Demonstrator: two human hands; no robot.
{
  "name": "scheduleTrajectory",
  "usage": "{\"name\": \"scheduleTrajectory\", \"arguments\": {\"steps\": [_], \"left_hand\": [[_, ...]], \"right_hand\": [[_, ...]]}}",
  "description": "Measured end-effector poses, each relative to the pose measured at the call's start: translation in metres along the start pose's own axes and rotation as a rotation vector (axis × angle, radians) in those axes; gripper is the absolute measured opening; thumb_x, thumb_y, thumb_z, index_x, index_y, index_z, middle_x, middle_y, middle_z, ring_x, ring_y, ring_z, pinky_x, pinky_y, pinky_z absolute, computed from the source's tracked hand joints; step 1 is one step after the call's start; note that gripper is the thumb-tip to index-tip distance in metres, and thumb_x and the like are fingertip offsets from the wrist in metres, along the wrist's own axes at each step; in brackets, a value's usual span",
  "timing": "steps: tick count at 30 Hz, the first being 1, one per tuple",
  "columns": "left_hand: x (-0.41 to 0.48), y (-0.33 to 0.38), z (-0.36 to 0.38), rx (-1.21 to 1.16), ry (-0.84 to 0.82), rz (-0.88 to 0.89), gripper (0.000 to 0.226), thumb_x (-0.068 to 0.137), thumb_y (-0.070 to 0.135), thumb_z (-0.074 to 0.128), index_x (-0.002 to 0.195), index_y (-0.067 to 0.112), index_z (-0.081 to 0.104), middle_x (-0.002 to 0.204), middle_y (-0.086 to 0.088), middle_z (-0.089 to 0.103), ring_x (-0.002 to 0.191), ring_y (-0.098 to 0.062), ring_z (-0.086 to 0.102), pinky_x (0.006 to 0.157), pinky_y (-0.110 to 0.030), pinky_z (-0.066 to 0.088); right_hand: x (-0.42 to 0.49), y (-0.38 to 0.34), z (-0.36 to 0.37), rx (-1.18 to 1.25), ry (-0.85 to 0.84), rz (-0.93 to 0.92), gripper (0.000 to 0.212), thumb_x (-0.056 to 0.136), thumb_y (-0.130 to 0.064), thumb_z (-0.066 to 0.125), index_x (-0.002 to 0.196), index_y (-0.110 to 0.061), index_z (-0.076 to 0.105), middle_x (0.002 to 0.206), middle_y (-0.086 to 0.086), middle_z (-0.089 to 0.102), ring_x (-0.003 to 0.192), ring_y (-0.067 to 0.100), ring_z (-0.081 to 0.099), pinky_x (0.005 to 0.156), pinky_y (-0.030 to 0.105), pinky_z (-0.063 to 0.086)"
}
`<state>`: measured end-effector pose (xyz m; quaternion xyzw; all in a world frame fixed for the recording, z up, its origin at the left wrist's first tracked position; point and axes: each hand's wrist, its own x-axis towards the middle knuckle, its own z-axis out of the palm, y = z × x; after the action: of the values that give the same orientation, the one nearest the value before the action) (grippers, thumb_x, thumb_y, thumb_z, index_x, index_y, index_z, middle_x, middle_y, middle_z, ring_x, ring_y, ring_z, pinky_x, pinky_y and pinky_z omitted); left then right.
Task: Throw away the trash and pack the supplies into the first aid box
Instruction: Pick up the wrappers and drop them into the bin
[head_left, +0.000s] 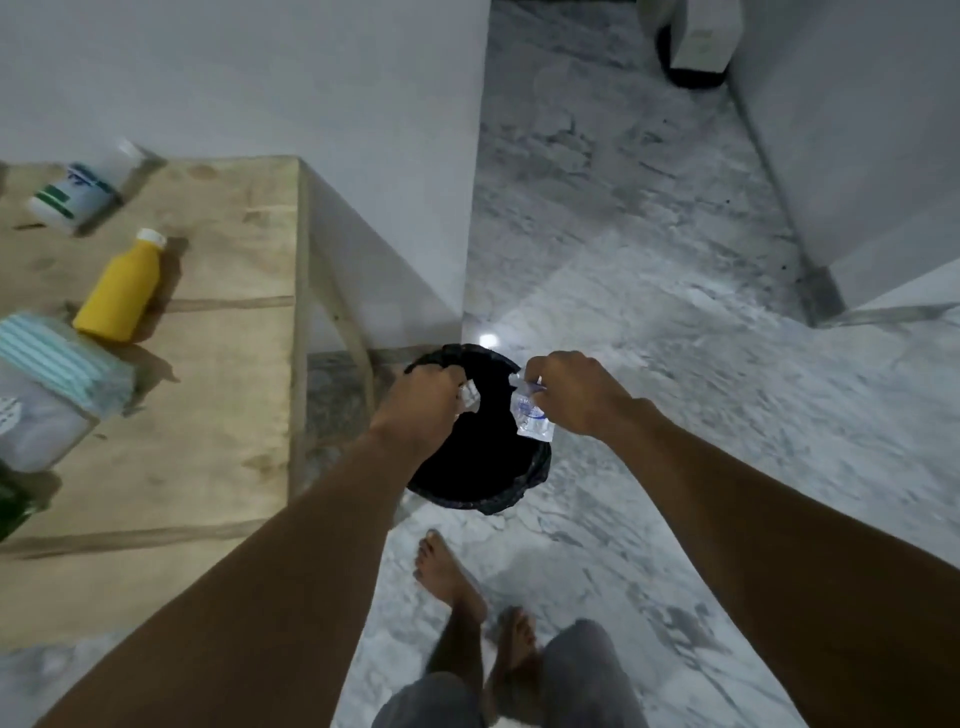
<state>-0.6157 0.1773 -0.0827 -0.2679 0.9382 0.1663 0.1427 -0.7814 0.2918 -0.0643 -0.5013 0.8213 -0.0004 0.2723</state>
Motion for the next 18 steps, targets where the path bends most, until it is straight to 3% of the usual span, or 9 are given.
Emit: {"name": "scheduleTrajectory", "arguments": {"steps": [4, 14, 18], "left_hand": [[0.028, -0.007, 0.04, -0.161, -0.071, -0.128, 0.027, 0.093, 0.013, 0.054, 0.12, 0.013, 0.057, 0.101, -0.015, 0.064, 0.095, -0.038, 0.062, 0.075, -0.044, 0.048], [0.113, -0.045, 0.194, -0.209, -0.119, -0.175, 0.016, 0.09, 0.005, 0.054, 0.105, 0.007, 0.057, 0.097, -0.014, 0.06, 0.09, -0.037, 0.062, 0.066, -0.04, 0.04], [0.142, -0.062, 0.257, -0.214, -0.097, -0.212, 0.014, 0.092, 0.009, 0.056, 0.106, 0.007, 0.058, 0.1, -0.016, 0.059, 0.094, -0.041, 0.06, 0.07, -0.044, 0.043]], "right_hand": [[0.034, 0.015, 0.034, 0.037, -0.059, -0.008, 0.015, 0.092, -0.01, 0.057, 0.101, -0.01, 0.069, 0.105, 0.012, 0.066, 0.097, 0.032, 0.063, 0.077, 0.033, 0.046], [0.153, 0.081, 0.192, -0.017, -0.2, -0.13, 0.017, 0.096, -0.012, 0.053, 0.104, -0.002, 0.064, 0.105, 0.019, 0.062, 0.1, 0.038, 0.059, 0.081, 0.043, 0.051], [0.195, 0.106, 0.256, -0.06, -0.234, -0.198, 0.016, 0.094, -0.006, 0.056, 0.108, -0.003, 0.063, 0.104, 0.018, 0.06, 0.096, 0.038, 0.058, 0.072, 0.035, 0.044]]}}
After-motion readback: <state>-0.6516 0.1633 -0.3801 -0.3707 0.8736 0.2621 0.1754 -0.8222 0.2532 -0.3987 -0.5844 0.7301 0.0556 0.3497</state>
